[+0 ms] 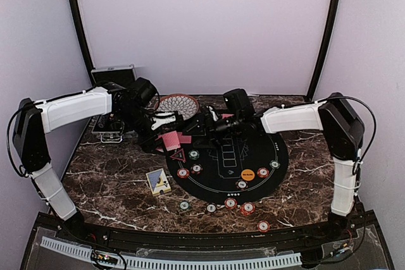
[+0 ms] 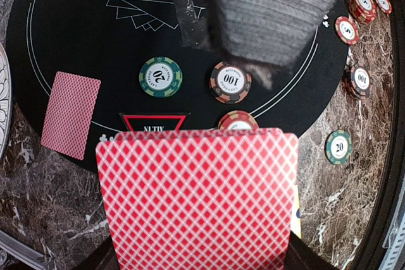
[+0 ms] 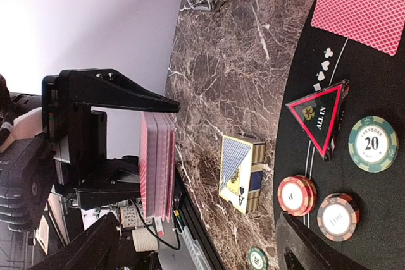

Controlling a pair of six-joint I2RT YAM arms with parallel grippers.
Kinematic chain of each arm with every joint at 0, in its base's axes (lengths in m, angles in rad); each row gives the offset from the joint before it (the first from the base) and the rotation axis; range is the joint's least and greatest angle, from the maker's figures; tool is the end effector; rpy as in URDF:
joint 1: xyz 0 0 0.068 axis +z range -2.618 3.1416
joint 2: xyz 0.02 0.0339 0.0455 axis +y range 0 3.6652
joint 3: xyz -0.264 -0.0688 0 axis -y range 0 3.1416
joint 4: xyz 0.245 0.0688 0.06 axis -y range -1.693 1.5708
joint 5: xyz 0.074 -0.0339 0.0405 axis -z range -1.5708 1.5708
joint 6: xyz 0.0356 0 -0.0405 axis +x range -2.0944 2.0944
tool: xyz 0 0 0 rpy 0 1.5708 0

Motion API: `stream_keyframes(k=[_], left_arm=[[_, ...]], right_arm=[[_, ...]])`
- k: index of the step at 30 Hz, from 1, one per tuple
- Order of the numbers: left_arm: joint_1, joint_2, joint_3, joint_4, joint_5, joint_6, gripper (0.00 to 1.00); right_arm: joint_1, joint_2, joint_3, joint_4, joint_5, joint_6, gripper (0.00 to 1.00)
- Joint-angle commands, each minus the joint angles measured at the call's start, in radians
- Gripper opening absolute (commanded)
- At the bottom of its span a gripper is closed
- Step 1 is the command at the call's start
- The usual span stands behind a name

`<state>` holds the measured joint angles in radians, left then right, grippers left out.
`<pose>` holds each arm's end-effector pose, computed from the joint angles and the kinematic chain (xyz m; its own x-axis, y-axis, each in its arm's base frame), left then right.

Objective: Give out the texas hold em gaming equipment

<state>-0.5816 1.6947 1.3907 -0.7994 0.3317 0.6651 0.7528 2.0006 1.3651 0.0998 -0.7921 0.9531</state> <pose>0.2885 -0.2035 0.2633 -0.1908 0.8237 -0.5339 0.9655 0.2556 0.0493 0.3096 0.3247 0.2058 -0.9714 -0.1254 -0.2018 -0.2331 0.3390 0.9114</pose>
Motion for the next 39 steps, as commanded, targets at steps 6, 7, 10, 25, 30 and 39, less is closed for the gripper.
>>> stream_keyframes(k=[6, 7, 10, 25, 30, 39], left_arm=[[-0.004, -0.024, 0.025, 0.009, 0.009, -0.006, 0.00], [-0.004, -0.024, 0.025, 0.010, 0.010, -0.009, 0.00], [-0.004, -0.024, 0.027, 0.010, 0.013, -0.011, 0.00], [-0.007, -0.025, 0.029, 0.013, 0.015, -0.013, 0.00], [-0.007, -0.032, 0.031, 0.010, 0.010, -0.003, 0.00], [-0.007, -0.037, 0.046, 0.005, 0.009, 0.000, 0.00]], right_arm=[[0.032, 0.048, 0.075, 0.115, -0.033, 0.051, 0.86], [0.035, 0.054, 0.082, 0.114, -0.034, 0.053, 0.86], [0.042, 0.077, 0.099, 0.123, -0.040, 0.064, 0.85], [0.077, 0.178, 0.224, 0.136, -0.072, 0.097, 0.84], [0.089, 0.217, 0.276, 0.101, -0.082, 0.080, 0.83], [0.092, 0.251, 0.305, 0.027, -0.068, 0.050, 0.76]])
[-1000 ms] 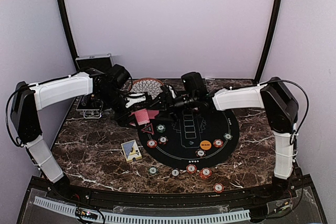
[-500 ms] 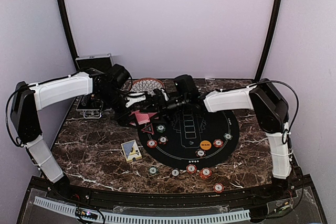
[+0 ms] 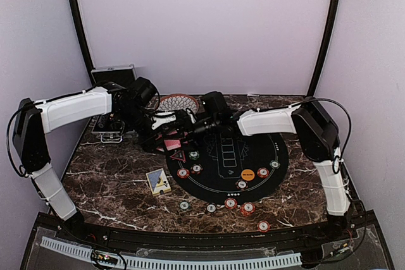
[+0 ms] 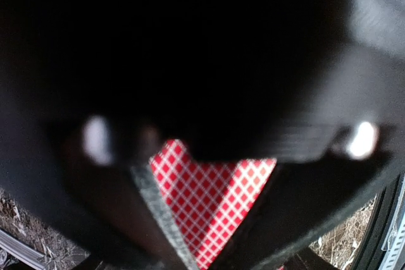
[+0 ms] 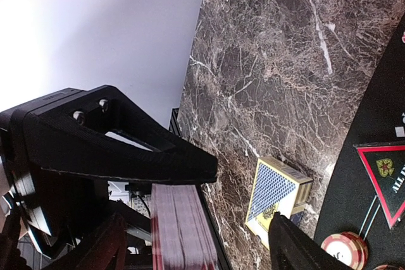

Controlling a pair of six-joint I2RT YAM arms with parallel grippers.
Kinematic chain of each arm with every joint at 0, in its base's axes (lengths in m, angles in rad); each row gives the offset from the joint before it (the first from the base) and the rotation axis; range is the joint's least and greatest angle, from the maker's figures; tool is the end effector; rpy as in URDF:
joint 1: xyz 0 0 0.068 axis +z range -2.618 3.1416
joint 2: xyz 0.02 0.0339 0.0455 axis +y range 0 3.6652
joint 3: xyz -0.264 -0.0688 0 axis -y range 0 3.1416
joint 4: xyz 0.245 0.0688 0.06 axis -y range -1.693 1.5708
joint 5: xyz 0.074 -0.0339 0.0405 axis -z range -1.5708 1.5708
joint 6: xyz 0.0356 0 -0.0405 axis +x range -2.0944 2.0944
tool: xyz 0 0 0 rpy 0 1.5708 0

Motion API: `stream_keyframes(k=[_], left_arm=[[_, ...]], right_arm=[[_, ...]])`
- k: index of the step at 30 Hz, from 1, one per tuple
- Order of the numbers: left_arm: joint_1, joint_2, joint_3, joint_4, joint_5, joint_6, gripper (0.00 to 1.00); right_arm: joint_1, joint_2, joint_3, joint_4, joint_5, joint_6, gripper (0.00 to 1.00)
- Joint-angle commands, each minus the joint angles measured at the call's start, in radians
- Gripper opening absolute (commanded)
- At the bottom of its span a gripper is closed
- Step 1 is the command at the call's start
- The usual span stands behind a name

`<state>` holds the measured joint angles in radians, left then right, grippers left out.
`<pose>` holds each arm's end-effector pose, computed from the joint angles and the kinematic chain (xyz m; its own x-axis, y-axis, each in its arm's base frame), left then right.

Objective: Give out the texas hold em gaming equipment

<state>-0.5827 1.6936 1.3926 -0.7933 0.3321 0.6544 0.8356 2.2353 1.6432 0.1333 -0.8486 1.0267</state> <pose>0.2888 -0.2042 0.2645 -0.1960 0.8183 -0.5403 0.9634 0.2634 0.0493 0.3203 0.3940 0.1912 -0.9593 -0.2176 -0.1798 -0.2332 0.2523 0.9391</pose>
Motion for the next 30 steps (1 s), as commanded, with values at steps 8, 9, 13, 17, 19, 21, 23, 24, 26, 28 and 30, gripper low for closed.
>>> stream_keyframes(k=[8, 9, 13, 17, 19, 21, 23, 24, 26, 28, 30], left_arm=[[-0.006, -0.044, 0.046, -0.007, 0.012, 0.013, 0.00], [-0.006, -0.044, 0.044, -0.007, 0.012, 0.013, 0.00], [-0.006, -0.047, 0.045, -0.008, 0.014, 0.011, 0.00], [-0.006, -0.047, 0.045, -0.007, 0.014, 0.012, 0.00], [-0.006, -0.047, 0.043, -0.008, 0.013, 0.013, 0.00], [-0.006, -0.048, 0.042, -0.009, 0.011, 0.014, 0.00], [-0.006, -0.048, 0.040, -0.009, 0.010, 0.014, 0.00], [-0.006, -0.048, 0.038, -0.009, 0.009, 0.014, 0.00], [-0.006, -0.046, 0.035, -0.008, 0.009, 0.013, 0.00], [-0.006, -0.046, 0.033, -0.006, 0.009, 0.012, 0.00], [-0.006, -0.047, 0.031, -0.007, 0.008, 0.011, 0.00]], right_arm=[[-0.020, -0.027, -0.049, -0.013, 0.013, -0.034, 0.73], [-0.023, -0.030, -0.053, -0.011, 0.014, -0.034, 0.72], [-0.030, -0.033, -0.056, -0.025, 0.016, -0.042, 0.70], [-0.040, -0.048, -0.077, -0.037, 0.023, -0.054, 0.68], [-0.045, -0.059, -0.090, -0.041, 0.026, -0.061, 0.66], [-0.054, -0.072, -0.106, -0.040, 0.029, -0.060, 0.63], [-0.058, -0.087, -0.119, -0.039, 0.029, -0.062, 0.60], [-0.059, -0.095, -0.126, -0.036, 0.030, -0.062, 0.59], [-0.059, -0.110, -0.137, -0.030, 0.029, -0.060, 0.57], [-0.061, -0.128, -0.146, -0.027, 0.029, -0.057, 0.55], [-0.061, -0.146, -0.155, -0.024, 0.032, -0.057, 0.53]])
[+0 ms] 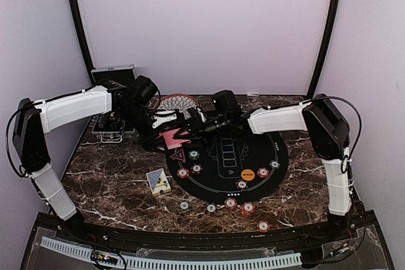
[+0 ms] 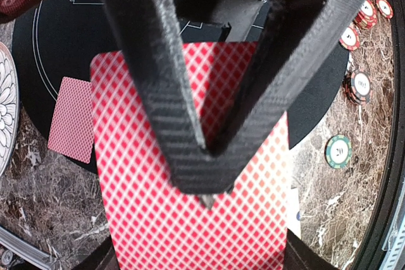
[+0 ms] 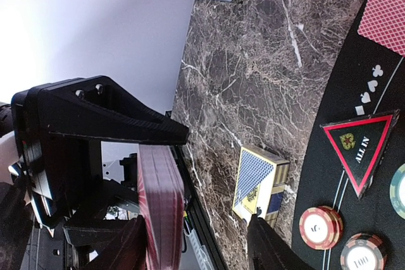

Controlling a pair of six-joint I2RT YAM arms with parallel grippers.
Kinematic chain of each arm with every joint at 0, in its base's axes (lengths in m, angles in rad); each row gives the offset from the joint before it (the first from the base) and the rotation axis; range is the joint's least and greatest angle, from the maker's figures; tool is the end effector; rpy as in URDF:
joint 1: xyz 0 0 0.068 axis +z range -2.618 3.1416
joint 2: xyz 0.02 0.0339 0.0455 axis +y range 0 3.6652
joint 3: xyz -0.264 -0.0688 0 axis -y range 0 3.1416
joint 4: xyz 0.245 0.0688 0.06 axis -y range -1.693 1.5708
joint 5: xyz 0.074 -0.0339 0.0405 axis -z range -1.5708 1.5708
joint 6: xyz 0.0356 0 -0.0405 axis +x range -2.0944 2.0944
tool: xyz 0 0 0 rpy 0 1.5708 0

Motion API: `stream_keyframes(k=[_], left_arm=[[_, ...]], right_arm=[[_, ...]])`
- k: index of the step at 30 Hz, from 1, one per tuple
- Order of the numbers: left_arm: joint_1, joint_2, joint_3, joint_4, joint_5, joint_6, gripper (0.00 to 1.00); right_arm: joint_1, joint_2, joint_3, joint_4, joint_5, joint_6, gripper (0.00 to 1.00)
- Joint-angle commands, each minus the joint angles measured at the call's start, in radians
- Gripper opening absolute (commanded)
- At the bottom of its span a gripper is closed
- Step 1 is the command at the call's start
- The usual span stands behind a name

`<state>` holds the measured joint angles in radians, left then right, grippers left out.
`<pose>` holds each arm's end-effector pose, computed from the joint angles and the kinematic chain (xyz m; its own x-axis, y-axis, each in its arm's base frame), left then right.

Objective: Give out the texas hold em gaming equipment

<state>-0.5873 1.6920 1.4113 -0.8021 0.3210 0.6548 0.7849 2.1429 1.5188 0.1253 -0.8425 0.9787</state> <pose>0.2889 -0.2058 0.2701 -0.1880 0.8193 -0.5416 0.9625 0.2635 0.0645 0.3226 0.3599 0.1942 -0.9639 -0.1823 -0.1939 -0.2405 0.2848 0.9279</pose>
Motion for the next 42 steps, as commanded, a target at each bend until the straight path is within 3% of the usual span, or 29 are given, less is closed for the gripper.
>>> stream_keyframes(k=[1, 15, 24, 30, 36, 42], left_arm=[[-0.001, -0.045, 0.012, 0.002, 0.019, 0.010, 0.00], [-0.002, -0.045, 0.003, 0.007, 0.013, 0.011, 0.00], [-0.002, -0.044, 0.003, 0.007, 0.012, 0.011, 0.00], [-0.002, -0.044, 0.003, 0.002, 0.011, 0.012, 0.00], [-0.002, -0.042, 0.005, -0.008, 0.012, 0.015, 0.00], [-0.002, -0.043, 0.002, -0.015, 0.018, 0.014, 0.00]], right_arm=[[-0.011, -0.063, -0.035, -0.014, 0.028, -0.008, 0.52], [-0.013, -0.125, -0.061, -0.043, 0.038, -0.011, 0.22], [-0.036, -0.156, -0.070, -0.100, 0.043, -0.049, 0.07], [-0.082, -0.219, -0.144, -0.165, 0.045, -0.094, 0.02], [-0.169, -0.310, -0.325, -0.222, 0.030, -0.158, 0.01], [-0.258, -0.370, -0.447, -0.390, 0.081, -0.312, 0.00]])
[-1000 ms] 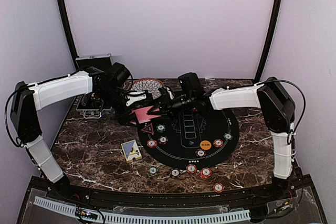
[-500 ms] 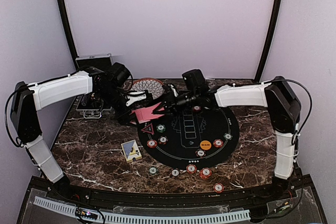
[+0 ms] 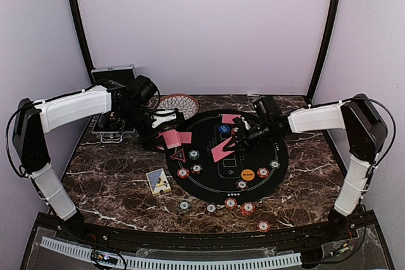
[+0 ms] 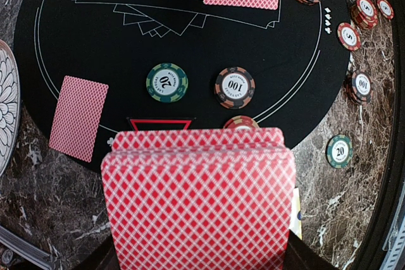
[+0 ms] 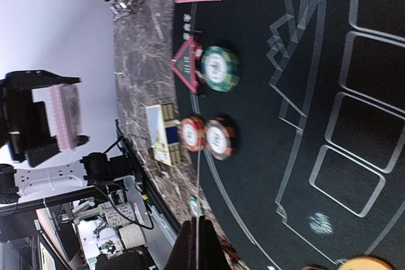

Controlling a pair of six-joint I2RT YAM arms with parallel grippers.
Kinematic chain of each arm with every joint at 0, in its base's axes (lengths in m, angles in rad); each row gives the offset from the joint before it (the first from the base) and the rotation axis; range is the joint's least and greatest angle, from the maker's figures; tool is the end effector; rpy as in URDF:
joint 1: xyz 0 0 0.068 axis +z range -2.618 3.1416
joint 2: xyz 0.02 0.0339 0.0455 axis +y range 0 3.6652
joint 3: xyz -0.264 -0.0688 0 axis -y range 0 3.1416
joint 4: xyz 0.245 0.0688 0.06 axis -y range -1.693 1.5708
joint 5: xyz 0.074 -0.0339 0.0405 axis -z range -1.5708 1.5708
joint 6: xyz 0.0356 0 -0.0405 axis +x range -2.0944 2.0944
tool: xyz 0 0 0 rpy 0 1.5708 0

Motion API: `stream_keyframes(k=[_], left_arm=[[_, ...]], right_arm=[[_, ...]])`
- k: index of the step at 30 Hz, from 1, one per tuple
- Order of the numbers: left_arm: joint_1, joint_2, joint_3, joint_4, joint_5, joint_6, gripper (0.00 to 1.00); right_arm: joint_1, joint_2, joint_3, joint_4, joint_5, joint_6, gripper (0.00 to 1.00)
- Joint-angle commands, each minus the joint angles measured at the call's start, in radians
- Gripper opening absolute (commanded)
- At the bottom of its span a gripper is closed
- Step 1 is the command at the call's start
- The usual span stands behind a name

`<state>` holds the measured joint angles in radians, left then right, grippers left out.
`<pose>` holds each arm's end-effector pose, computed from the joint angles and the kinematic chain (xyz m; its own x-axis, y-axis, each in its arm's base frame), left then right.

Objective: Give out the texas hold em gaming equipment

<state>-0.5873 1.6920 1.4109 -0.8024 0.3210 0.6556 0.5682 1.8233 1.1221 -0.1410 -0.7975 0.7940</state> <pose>0.2888 -0.2057 0.2700 -0.1875 0.8198 -0.5411 0.9627 0.2628 0.0645 0.3046 0.2247 0.1831 -0.9953 -0.0444 -0.0860 -0.0965 0.5193 0.8491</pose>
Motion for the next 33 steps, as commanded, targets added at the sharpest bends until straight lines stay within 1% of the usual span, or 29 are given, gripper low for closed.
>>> stream_keyframes(k=[1, 7, 11, 13, 17, 18, 20, 24, 29, 31, 33], left_arm=[[-0.002, -0.043, 0.002, -0.012, 0.018, 0.013, 0.00], [-0.002, -0.040, 0.008, -0.016, 0.021, 0.013, 0.00], [-0.002, -0.036, 0.011, -0.017, 0.023, 0.014, 0.00], [-0.001, -0.035, 0.012, -0.017, 0.026, 0.012, 0.00], [-0.003, -0.034, 0.016, -0.021, 0.028, 0.014, 0.00], [-0.003, -0.034, 0.017, -0.022, 0.028, 0.015, 0.00], [-0.005, -0.033, 0.017, -0.025, 0.028, 0.016, 0.00], [-0.006, -0.033, 0.015, -0.027, 0.027, 0.016, 0.00], [-0.010, -0.034, 0.015, -0.024, 0.027, 0.014, 0.00], [-0.011, -0.032, 0.017, -0.022, 0.029, 0.012, 0.00], [-0.011, -0.032, 0.019, -0.021, 0.031, 0.010, 0.00]], right_arm=[[-0.052, -0.058, -0.062, -0.152, 0.045, -0.144, 0.00], [-0.128, -0.065, -0.109, -0.280, 0.109, -0.266, 0.00], [-0.150, -0.063, -0.118, -0.280, 0.147, -0.275, 0.00], [-0.150, -0.063, -0.115, -0.266, 0.157, -0.264, 0.02], [-0.150, -0.056, -0.096, -0.270, 0.217, -0.267, 0.09], [-0.150, -0.056, -0.091, -0.279, 0.231, -0.271, 0.14], [-0.150, -0.062, -0.080, -0.301, 0.267, -0.283, 0.26], [-0.151, -0.083, -0.055, -0.368, 0.348, -0.311, 0.44], [-0.151, -0.124, -0.018, -0.422, 0.439, -0.318, 0.62], [-0.150, -0.149, -0.006, -0.419, 0.455, -0.308, 0.69], [-0.148, -0.184, -0.007, -0.383, 0.438, -0.286, 0.78]])
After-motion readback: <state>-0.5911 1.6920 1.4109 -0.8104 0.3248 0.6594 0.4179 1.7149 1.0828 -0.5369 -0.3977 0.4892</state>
